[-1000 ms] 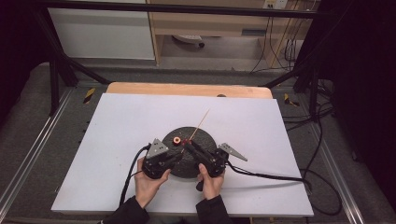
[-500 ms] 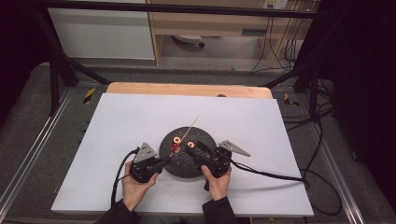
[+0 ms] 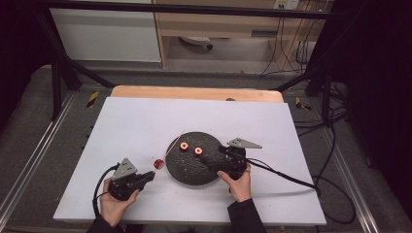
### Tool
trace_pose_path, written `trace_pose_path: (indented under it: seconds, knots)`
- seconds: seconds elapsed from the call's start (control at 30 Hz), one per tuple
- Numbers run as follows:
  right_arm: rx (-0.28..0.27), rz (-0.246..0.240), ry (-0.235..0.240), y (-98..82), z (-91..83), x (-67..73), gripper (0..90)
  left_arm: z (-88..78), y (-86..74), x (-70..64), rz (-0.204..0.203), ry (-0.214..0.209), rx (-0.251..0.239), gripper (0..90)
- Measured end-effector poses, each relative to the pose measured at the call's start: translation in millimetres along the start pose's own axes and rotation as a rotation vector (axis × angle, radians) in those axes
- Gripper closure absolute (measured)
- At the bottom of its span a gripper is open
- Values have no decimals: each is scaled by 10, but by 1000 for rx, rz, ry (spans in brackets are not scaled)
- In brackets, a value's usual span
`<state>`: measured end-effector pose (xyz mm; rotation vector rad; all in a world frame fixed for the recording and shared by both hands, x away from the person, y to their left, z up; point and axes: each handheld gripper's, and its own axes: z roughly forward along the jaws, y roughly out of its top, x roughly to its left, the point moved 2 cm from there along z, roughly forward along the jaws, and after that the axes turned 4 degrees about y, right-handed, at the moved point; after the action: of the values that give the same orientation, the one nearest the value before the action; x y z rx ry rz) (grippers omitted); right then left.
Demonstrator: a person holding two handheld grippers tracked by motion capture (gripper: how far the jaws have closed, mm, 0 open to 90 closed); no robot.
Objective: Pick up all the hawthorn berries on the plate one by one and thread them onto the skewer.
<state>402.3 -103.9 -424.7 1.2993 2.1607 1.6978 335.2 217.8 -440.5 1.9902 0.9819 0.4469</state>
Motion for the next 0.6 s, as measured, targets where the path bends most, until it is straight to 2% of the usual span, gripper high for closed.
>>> trace_pose_path:
  seconds: [0.1, 0.3, 0.47, 0.6]
  knots:
    - [28, -20, -9, 25, -8, -21, 66, -42, -92, 50, 7, 8, 10, 883]
    - [157, -98, -50, 140, 47, -23, 78, -86, -158, 113, -13, 15, 9, 883]
    - [272, -193, -91, 285, 170, 25, 109, -95, -173, 131, -11, 20, 5, 883]
    - [343, -237, -101, 399, 306, 57, 135, -85, -190, 153, -17, 23, 11, 883]
